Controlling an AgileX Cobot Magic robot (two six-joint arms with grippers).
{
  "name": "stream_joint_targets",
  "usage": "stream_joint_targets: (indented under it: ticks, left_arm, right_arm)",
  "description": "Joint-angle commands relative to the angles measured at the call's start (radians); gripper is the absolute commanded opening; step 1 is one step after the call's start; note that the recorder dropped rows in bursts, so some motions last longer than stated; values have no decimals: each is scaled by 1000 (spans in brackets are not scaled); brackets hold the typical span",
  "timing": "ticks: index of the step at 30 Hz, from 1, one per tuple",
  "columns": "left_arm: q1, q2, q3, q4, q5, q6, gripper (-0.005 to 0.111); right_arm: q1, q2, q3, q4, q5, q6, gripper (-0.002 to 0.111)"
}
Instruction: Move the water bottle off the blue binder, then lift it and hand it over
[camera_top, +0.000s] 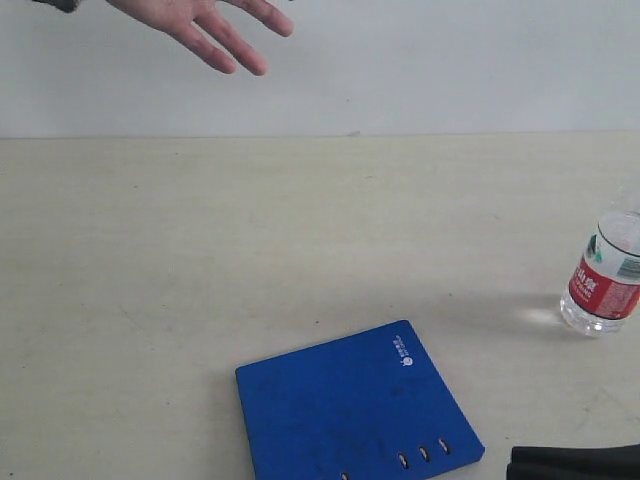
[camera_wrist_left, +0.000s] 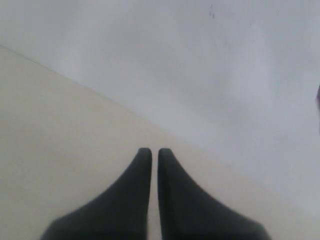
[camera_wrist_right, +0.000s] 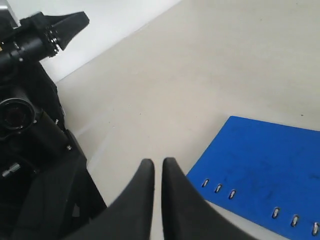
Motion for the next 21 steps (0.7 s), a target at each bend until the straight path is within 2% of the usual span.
stream_joint_targets:
  ticks: [1,5,8,11,13,14,15,16,17,18,19,21]
  left_arm:
    - [-3,-3,-1,-240,-60,-96,4]
    - [-3,-3,-1,-388,-3,-96,4]
    - [-3,-3,-1,-362,44,-6,4]
    - [-3,-3,-1,-432,72,47,4]
    - [-3,2,-13,-507,232,261,4]
    - [-3,40,-43,-611,355,452,4]
    - [-3,68,-54,-675,395,565,4]
    - [-3,137,-70,-848,442,760,4]
    - [-3,169,-72,-913,444,820,4]
    - [-3,262,-72,-1035,442,967,4]
    - [-3,316,-72,-1069,447,1030,4]
    - [-3,526,-72,-1156,498,1237,4]
  right_arm:
    - [-1,4,-10,-77,-8,83,2]
    - [-1,28,-10,-98,2,166,2]
    - [-1,62,-10,-138,7,239,2]
    - [-1,112,-10,-207,-7,319,2]
    - [-1,174,-10,-274,-37,366,2]
    - [-1,218,-11,-274,-67,366,2]
    - [-1,238,-11,-274,-84,366,2]
    - [-1,269,-11,-274,-133,367,2]
    - [-1,283,-11,-274,-160,386,2]
    - [-1,322,-11,-274,-243,464,6]
    - [-1,341,-11,-274,-278,509,11]
    - [-1,432,-11,-274,-293,574,34]
